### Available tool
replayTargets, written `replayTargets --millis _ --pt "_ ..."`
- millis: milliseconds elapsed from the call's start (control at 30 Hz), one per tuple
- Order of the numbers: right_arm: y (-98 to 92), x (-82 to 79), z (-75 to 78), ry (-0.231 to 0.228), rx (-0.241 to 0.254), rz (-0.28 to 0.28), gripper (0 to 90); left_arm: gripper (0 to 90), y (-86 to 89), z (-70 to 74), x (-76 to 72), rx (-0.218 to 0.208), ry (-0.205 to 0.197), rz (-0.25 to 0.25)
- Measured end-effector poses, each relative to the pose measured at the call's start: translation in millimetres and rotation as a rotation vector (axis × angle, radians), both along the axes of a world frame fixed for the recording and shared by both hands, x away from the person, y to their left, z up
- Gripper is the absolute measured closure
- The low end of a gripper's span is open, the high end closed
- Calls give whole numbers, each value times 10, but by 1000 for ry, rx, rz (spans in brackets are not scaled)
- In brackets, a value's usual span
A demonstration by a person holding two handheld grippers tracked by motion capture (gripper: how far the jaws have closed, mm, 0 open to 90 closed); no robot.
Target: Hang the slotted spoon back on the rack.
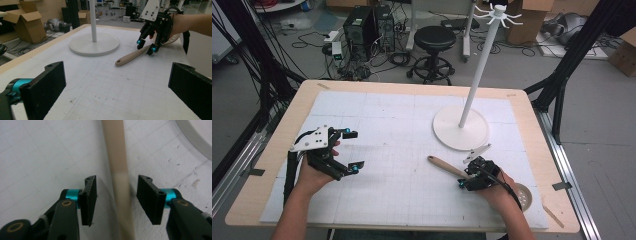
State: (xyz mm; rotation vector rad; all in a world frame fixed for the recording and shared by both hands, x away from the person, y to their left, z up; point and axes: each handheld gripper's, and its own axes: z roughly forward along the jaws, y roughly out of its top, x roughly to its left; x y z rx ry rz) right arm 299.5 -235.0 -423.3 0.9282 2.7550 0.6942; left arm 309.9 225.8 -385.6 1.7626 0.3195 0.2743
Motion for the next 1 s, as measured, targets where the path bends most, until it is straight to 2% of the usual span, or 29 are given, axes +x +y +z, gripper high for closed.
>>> replayTargets --millis 133,167,200,267,333,500,533,567,600,633,667,700,733,767,800,833,967,1000 --pt "3 4 -1 4 7 1 583 18 -13 -11 -5 4 6 -1" --pt "3 3 3 9 10 -1 621 18 -13 -12 -5 8 5 0" --pt "5 1 13 6 0 -6 729 18 -16 -12 -6 8 2 -2" --pt "8 1 17 2 -3 9 732 18 -13 -10 -8 8 4 0" --pt "36 -10 26 -14 -27 34 747 17 -3 -5 -5 4 -1 -1" --pt "39 -19 40 -17 -31 48 753 18 8 2 -9 0 -2 1" --pt "2 -18 72 -24 4 44 754 17 11 5 -10 0 -4 3" --pt "2 -18 72 -24 4 44 754 17 16 6 -9 0 -6 0" --pt "-59 -24 155 -49 69 41 755 17 18 8 -11 -8 -3 5" --pt "-59 -24 155 -49 69 41 755 18 18 8 -11 -8 -3 5" --pt "-126 -45 275 -88 133 33 755 17 25 11 -8 -11 -6 6" --pt "-161 -59 338 -110 161 32 755 18 29 13 -9 -11 -6 7" --pt "-161 -59 338 -110 161 32 755 17 29 13 -9 -11 -6 7" --pt "-195 -75 400 -134 193 29 755 17 32 15 -8 -12 -8 5" --pt "-271 -108 514 -185 249 22 756 17 36 18 -9 -15 -10 8" --pt "-271 -108 514 -185 249 22 756 17 36 18 -9 -15 -10 8" --pt "-411 -175 676 -284 367 12 756 17 39 23 -17 -18 -8 6" --pt "-465 -206 731 -319 414 -6 756 18 40 25 -19 -16 -10 7"
